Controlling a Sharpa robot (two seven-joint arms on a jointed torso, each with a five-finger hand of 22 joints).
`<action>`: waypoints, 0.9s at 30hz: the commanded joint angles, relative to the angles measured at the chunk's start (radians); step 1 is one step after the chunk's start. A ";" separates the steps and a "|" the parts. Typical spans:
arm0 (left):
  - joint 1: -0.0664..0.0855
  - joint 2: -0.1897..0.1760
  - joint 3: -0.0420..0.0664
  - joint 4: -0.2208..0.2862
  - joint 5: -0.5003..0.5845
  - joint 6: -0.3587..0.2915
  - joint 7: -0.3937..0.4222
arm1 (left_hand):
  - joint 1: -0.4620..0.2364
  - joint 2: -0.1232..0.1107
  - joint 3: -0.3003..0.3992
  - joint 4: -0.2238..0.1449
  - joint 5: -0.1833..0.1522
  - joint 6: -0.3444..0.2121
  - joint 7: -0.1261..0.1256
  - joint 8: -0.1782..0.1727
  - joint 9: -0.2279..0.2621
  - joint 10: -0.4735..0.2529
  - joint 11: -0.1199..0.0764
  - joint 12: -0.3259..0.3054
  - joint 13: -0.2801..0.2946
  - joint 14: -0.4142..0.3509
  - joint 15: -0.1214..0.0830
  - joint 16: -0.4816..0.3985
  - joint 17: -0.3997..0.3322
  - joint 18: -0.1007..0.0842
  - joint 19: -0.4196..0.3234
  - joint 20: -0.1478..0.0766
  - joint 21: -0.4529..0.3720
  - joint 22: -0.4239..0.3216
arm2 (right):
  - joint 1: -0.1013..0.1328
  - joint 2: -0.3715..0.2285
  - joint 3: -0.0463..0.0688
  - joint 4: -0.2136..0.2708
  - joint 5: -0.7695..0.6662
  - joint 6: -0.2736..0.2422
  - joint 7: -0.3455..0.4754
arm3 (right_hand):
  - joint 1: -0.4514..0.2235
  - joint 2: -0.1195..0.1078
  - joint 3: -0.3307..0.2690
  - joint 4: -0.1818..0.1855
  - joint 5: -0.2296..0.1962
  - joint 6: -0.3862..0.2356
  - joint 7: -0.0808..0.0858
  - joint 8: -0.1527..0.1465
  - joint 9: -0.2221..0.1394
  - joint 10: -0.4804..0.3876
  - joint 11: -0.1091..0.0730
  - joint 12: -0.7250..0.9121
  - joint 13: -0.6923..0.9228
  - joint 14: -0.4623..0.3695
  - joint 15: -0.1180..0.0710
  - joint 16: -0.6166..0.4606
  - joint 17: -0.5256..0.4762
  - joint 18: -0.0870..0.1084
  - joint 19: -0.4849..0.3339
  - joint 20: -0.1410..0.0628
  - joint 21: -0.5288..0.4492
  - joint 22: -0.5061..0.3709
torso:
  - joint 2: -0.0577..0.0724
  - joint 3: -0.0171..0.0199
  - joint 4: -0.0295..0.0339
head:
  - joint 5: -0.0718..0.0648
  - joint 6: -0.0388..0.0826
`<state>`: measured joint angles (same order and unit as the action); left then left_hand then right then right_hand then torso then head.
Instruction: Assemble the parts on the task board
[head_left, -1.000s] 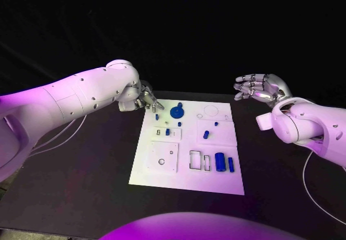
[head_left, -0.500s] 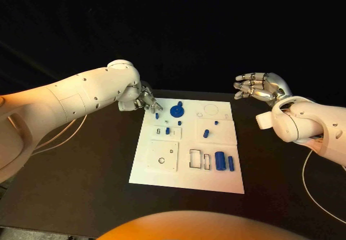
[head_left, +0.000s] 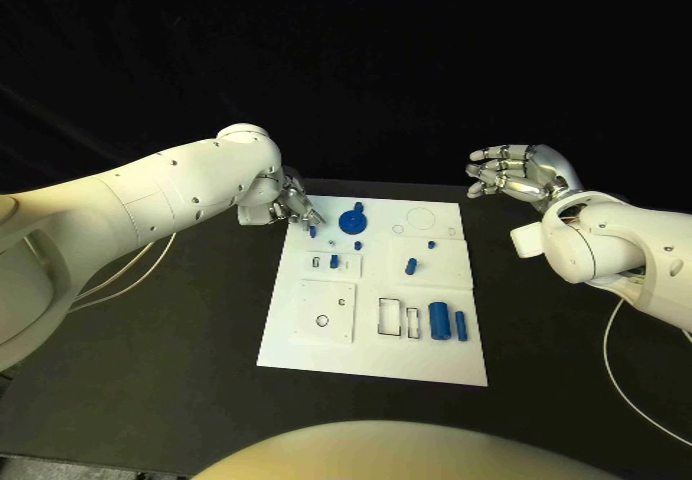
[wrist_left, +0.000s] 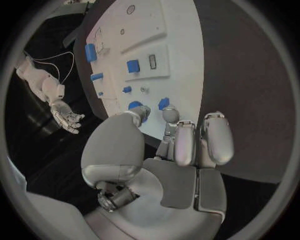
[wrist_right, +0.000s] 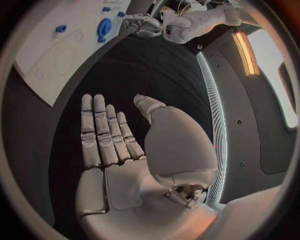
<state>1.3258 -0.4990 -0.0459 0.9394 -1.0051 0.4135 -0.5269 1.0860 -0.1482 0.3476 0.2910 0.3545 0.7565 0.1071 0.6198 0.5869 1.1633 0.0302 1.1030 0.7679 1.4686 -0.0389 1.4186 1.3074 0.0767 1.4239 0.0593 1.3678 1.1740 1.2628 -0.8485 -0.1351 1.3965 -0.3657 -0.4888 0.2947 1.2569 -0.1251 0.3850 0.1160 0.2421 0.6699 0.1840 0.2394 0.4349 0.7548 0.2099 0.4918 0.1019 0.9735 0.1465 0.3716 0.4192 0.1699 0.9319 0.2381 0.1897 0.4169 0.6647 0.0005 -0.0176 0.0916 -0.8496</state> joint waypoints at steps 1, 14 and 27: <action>-0.001 0.004 0.000 0.001 0.005 0.025 0.009 | 0.011 0.002 0.000 -0.003 0.004 0.010 0.000 0.007 -0.001 0.007 -0.003 0.005 0.001 0.041 -0.003 -0.002 0.050 0.000 0.000 -0.003 0.004 0.002 | 0.000 0.000 0.000 0.001 -0.003 0.012 0.002 | -0.007 0.003 -0.007 0.000 0.006 -0.007 0.095 0.005 -0.001 -0.007 0.001 0.003 -0.001 -0.006 0.000 -0.006 -0.001 0.007 -0.002 0.007 -0.005 -0.002 | -0.001 0.0000 0.0013 | -0.002 -0.001; -0.002 0.009 0.000 -0.004 0.014 0.013 -0.004 | 0.090 0.036 0.031 -0.016 0.005 0.013 -0.005 0.027 -0.001 0.009 -0.009 0.009 -0.001 0.042 -0.008 -0.002 0.051 0.000 0.001 -0.007 0.004 0.003 | 0.000 0.001 0.000 0.001 -0.003 0.014 0.001 | -0.007 0.005 -0.007 0.001 0.006 -0.007 0.095 0.005 -0.002 -0.007 0.001 0.004 -0.001 -0.006 0.000 -0.006 -0.001 0.008 -0.002 0.007 -0.005 -0.002 | -0.001 0.0000 0.0015 | -0.004 0.002; -0.003 0.011 -0.001 -0.009 0.026 0.023 -0.013 | 0.108 0.035 0.037 -0.022 0.004 0.014 -0.007 0.033 0.000 0.007 -0.010 0.008 -0.004 0.042 -0.009 -0.002 0.051 0.001 0.000 -0.008 0.003 0.002 | 0.000 0.005 0.000 0.000 -0.003 0.019 0.000 | -0.007 0.006 -0.007 0.001 0.007 -0.007 0.095 0.005 -0.002 -0.007 0.001 0.004 -0.002 -0.006 0.000 -0.007 -0.001 0.008 -0.002 0.007 -0.006 -0.003 | -0.001 -0.0004 -0.0007 | -0.005 0.003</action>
<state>1.3234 -0.4915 -0.0466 0.9297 -0.9906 0.4187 -0.5355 1.1857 -0.1143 0.3797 0.2675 0.3545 0.7671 0.1034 0.6473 0.5870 1.1707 0.0230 1.1065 0.7652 1.4649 -0.0426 1.4186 1.3073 0.0767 1.4239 0.0593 1.3679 1.1760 1.2627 -0.8450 -0.1351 1.3961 -0.3659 -0.4853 0.2931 1.2569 -0.1251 0.3850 0.1160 0.2421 0.6699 0.1840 0.2394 0.4340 0.7548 0.2099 0.4918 0.1008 0.9735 0.1465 0.3716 0.4193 0.1698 0.9319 0.2381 0.1898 0.4144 0.6635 0.0004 -0.0176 0.0864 -0.8465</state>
